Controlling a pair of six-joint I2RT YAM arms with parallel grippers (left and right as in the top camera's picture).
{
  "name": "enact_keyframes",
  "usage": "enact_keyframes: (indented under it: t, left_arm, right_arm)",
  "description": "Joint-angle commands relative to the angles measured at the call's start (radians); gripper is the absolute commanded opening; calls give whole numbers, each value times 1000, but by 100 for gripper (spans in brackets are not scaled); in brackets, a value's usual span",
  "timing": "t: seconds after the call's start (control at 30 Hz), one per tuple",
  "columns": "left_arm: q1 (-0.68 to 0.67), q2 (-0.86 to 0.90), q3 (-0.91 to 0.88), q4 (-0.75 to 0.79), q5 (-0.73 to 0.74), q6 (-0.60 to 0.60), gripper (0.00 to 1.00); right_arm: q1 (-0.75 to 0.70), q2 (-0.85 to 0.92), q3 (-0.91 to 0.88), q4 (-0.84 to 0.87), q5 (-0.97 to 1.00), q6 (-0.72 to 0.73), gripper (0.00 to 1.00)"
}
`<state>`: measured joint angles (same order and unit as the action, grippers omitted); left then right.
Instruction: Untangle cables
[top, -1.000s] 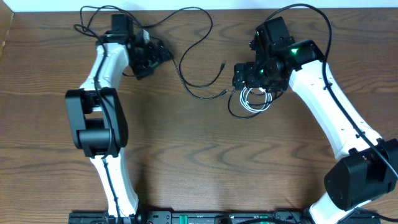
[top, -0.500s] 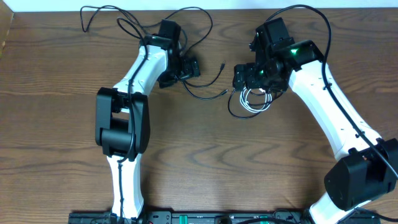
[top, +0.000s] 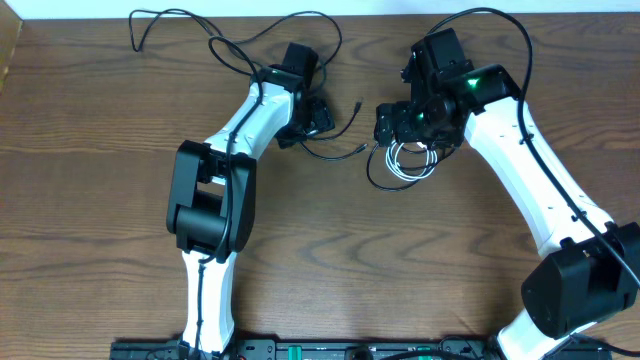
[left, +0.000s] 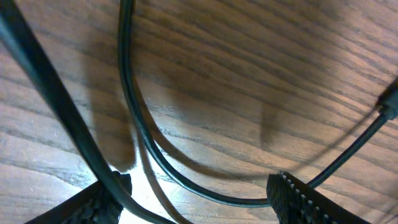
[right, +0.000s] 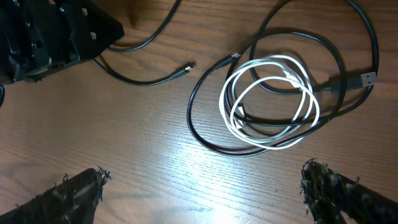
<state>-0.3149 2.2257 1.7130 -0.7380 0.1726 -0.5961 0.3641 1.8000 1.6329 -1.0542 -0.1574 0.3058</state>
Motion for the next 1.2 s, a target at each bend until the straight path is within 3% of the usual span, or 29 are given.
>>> enact_keyframes:
  t: [0.0,0.2,0.27,0.33,0.37,0.57,0.83,1.0,1.07,1.13,1.17]
  left_arm:
    - [-13,28,-8,-5,-63,-57,75]
    - [-19,65,-8,-8,-93,-80,75]
    - [-19,90,-8,-1,-60,-79,71]
    - [-18,95,-8,3,-53,-79,54]
    - [-19,95,-7,10,-42,-79,37]
    - [-5,95,-5,115,68,-97,8]
    - [98,95,-5,441,256,-253,7]
    - [182,95,-5,816,423,-517,7]
    - [210,95,-5,1029,433,-657,7]
    - [224,95,-5,1162,426,-723,8]
    - [229,95,-5,1210,417,-745,17]
  right_arm:
    - [11,2,-7,-1,1,-8,99]
    - [11,2,-7,-5,1,-8,99]
    - [11,2,-7,-5,1,-8,99]
    - [11,2,-7,-5,1,-8,99]
    - [11,2,-7,-5,1,-8,99]
    - [11,2,-7,-5,1,-8,99]
    - [11,2,-7,-26,2,-35,99]
    - [11,2,-7,-30,2,-34,99]
    - [11,2,-7,-30,2,-34,99]
    - [11,2,-7,-31,2,-34,99]
    - [11,2,-7,-31,1,-34,99]
